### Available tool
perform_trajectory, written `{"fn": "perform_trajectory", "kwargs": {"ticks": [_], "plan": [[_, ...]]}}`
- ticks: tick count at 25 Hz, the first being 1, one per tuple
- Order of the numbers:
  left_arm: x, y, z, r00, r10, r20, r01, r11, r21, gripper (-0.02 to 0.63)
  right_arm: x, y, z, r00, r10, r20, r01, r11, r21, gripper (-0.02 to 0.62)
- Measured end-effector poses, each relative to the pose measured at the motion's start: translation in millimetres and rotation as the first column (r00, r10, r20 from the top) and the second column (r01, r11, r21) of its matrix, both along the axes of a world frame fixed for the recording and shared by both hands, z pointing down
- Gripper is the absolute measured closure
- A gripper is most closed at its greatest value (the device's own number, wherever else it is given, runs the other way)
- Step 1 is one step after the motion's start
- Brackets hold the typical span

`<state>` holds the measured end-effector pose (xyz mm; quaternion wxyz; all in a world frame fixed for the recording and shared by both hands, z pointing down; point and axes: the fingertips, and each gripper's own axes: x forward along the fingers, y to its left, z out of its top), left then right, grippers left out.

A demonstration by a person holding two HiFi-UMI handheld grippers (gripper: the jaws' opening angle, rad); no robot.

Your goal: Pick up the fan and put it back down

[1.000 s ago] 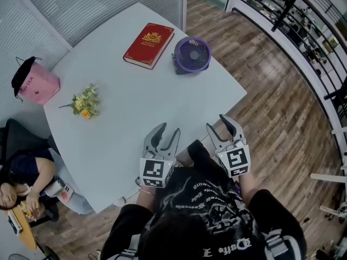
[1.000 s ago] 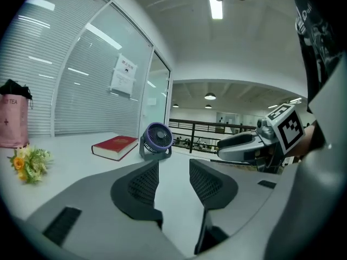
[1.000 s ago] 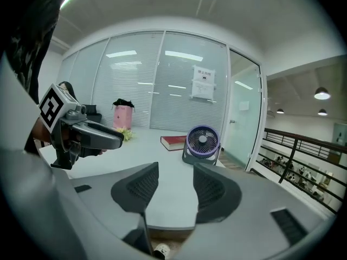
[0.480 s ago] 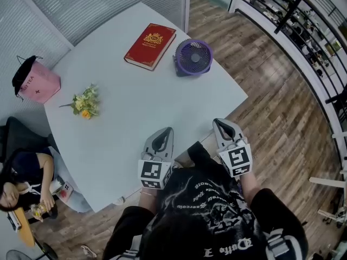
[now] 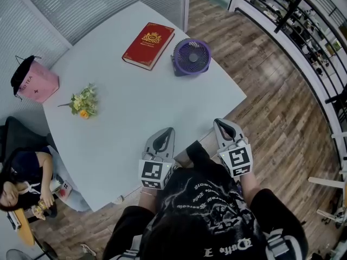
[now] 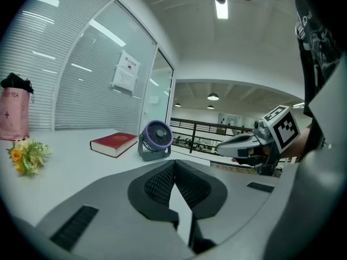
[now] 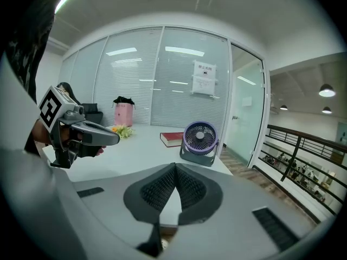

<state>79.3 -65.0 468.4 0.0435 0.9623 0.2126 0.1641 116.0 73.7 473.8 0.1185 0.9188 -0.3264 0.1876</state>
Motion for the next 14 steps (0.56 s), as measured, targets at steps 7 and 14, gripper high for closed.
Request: {"fn": "perform_trajectory", "kwargs": {"ticks": [7, 14], "plan": [[-7.0, -1.3, 2.8, 1.0, -0.005, 0.003, 0.005, 1.0, 0.011, 0.586, -5.7, 2.3, 1.3, 1.0, 0.005, 0.001, -0.005, 1.0, -0.006, 0.589], [-8.0, -4.5, 4.7, 1.0, -0.009, 0.002, 0.009, 1.0, 0.026, 0.586, -7.2, 5.8, 2.2, 1.0, 0.016, -0.004, -0.016, 1.0, -0.004, 0.59]]}}
